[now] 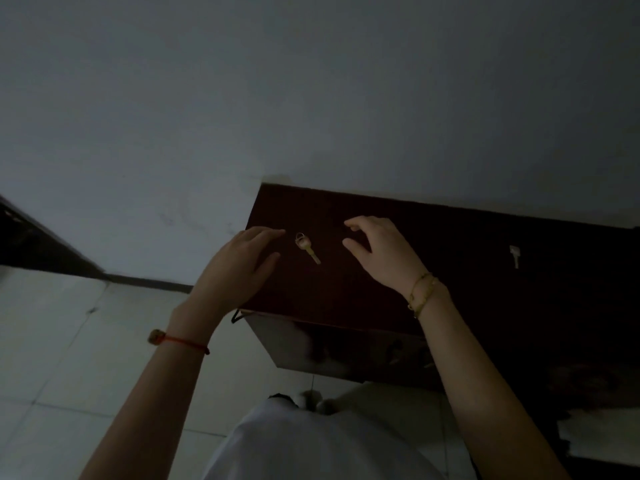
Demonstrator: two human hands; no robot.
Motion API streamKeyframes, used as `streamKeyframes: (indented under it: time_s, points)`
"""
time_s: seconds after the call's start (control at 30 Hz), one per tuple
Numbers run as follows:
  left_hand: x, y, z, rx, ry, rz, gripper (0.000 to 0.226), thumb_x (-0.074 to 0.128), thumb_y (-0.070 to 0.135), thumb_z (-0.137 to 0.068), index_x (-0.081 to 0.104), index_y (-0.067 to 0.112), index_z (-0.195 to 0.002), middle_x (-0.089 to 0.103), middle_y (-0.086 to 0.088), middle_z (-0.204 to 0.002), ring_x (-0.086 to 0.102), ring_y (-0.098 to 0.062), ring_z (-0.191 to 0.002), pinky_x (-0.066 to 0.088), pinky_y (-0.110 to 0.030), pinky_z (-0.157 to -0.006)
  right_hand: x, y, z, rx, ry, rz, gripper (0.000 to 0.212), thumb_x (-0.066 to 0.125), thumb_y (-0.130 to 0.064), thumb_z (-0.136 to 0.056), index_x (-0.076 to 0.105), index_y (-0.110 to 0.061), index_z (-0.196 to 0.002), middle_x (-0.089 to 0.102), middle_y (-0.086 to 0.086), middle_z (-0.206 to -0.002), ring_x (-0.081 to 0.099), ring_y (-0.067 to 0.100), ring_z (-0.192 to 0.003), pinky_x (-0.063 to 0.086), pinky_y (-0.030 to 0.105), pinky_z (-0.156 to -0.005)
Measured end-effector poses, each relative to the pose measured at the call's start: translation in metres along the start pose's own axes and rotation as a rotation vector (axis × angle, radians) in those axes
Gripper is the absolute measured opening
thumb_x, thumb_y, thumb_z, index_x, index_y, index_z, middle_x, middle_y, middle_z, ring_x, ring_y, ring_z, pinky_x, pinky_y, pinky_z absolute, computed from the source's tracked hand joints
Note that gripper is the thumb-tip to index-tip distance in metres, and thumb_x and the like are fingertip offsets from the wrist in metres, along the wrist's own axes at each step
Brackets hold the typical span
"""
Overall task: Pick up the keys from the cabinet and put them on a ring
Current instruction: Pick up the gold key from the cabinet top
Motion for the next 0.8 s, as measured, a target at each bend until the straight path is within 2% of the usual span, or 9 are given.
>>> streamKeyframes:
  time_s: [0.07,0.17,0.3,0.53,0.63,0.8]
  points:
    - [0.004,-0.005,-0.006,0.0,0.021,0.011,0.039,0.05,0.023,-0.094,0.053,0.018,-0.132,0.058,-0.003,-0.132,0.055,-0.021,-0.117,0.044,-0.029,-0.09,0.007,-0.001,-0.017,-0.011,0.006,0.002,0.036,0.054,-0.031,-0.092,0.054,-0.017,-0.125,0.061,0.002,-0.119,0.049,0.017,-0.118,0.046,0.036,-0.099]
    - [0.014,-0.012,-0.016,-0.015,0.043,0.013,0.034,0.051,0.017,-0.092,0.06,0.015,-0.125,0.062,-0.004,-0.127,0.058,-0.023,-0.113,0.048,-0.035,-0.09,0.024,-0.002,-0.047,-0.022,0.003,0.012,0.031,0.056,-0.029,-0.09,0.059,-0.018,-0.119,0.063,0.001,-0.115,0.051,0.017,-0.113,0.046,0.03,-0.091]
    - [0.038,-0.026,-0.025,-0.098,0.027,-0.009,0.032,0.05,0.017,-0.091,0.064,0.014,-0.12,0.062,-0.005,-0.126,0.058,-0.025,-0.113,0.047,-0.042,-0.091,0.061,0.0,-0.083,-0.01,-0.062,0.053,0.029,0.059,-0.029,-0.088,0.061,-0.019,-0.115,0.063,0.001,-0.113,0.052,0.018,-0.112,0.045,0.029,-0.087]
    - [0.066,-0.04,-0.033,-0.203,0.031,0.017,0.031,0.052,0.021,-0.091,0.064,0.016,-0.12,0.063,-0.003,-0.122,0.054,-0.023,-0.108,0.046,-0.04,-0.089,0.11,0.004,-0.118,-0.022,-0.16,0.11,0.028,0.063,-0.026,-0.086,0.063,-0.016,-0.111,0.062,0.004,-0.113,0.053,0.021,-0.111,0.048,0.035,-0.088]
    - [0.072,-0.042,-0.037,-0.212,0.035,0.042,0.031,0.051,0.02,-0.092,0.064,0.017,-0.12,0.064,-0.002,-0.121,0.055,-0.022,-0.107,0.047,-0.04,-0.089,0.12,0.006,-0.126,-0.028,-0.153,0.122,0.026,0.063,-0.024,-0.085,0.063,-0.016,-0.11,0.061,0.003,-0.112,0.053,0.02,-0.11,0.049,0.033,-0.085]
    - [0.081,-0.049,-0.041,-0.221,0.023,0.055,0.03,0.05,0.021,-0.093,0.064,0.018,-0.12,0.063,-0.001,-0.122,0.055,-0.02,-0.107,0.048,-0.04,-0.089,0.13,0.015,-0.135,-0.004,-0.153,0.119,0.015,0.066,-0.022,-0.083,0.064,-0.016,-0.097,0.061,0.003,-0.104,0.053,0.021,-0.105,0.045,0.029,-0.077]
Point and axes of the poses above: each hand's wrist, its own z-axis away from the middle knuckle, its own x-axis out of the palm, y = z × x, the point moved 8 cm from there along -z, towards the middle knuckle
